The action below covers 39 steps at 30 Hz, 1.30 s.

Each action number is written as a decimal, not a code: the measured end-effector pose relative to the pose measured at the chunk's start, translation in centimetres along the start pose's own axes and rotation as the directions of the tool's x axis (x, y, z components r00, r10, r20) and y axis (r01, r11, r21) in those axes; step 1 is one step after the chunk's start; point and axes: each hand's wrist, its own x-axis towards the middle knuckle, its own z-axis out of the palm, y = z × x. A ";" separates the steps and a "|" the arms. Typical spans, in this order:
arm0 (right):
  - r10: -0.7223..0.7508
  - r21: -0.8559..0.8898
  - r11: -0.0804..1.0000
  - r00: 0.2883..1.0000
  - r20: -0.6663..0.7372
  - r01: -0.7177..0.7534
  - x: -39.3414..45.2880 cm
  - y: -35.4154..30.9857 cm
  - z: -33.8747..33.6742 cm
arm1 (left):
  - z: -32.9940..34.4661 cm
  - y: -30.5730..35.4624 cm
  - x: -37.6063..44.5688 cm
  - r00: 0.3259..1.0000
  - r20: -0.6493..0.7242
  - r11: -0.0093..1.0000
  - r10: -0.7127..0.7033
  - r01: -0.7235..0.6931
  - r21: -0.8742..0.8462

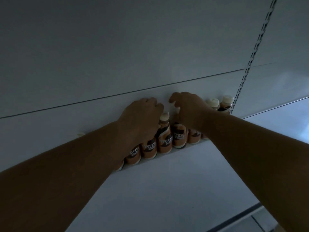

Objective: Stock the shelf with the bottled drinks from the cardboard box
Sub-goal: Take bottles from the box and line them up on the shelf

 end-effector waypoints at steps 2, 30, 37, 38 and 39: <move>0.026 -0.008 1.000 0.998 -0.065 -0.027 -0.7 1.9 -0.9 | -0.1 1.0 1.0 0.998 -0.054 0.999 0.027 -0.029 -0.036; 0.052 0.007 0.999 0.998 0.042 -0.053 0.5 8.8 -0.5 | 2.1 5.6 9.2 0.985 0.162 0.996 0.060 -0.049 -0.073; 0.046 -0.007 0.999 0.999 0.018 -0.046 0.6 8.3 -0.1 | 2.0 5.2 9.4 0.981 0.194 1.000 0.015 -0.011 -0.024; 0.046 -0.008 0.999 0.999 0.015 -0.046 0.6 8.2 -0.1 | 2.0 5.2 9.4 0.981 0.196 1.000 0.013 -0.008 -0.022; 0.049 -0.003 0.999 0.999 0.013 -0.049 0.7 8.1 -0.1 | 2.0 5.3 9.5 0.981 0.193 1.000 0.017 -0.012 -0.024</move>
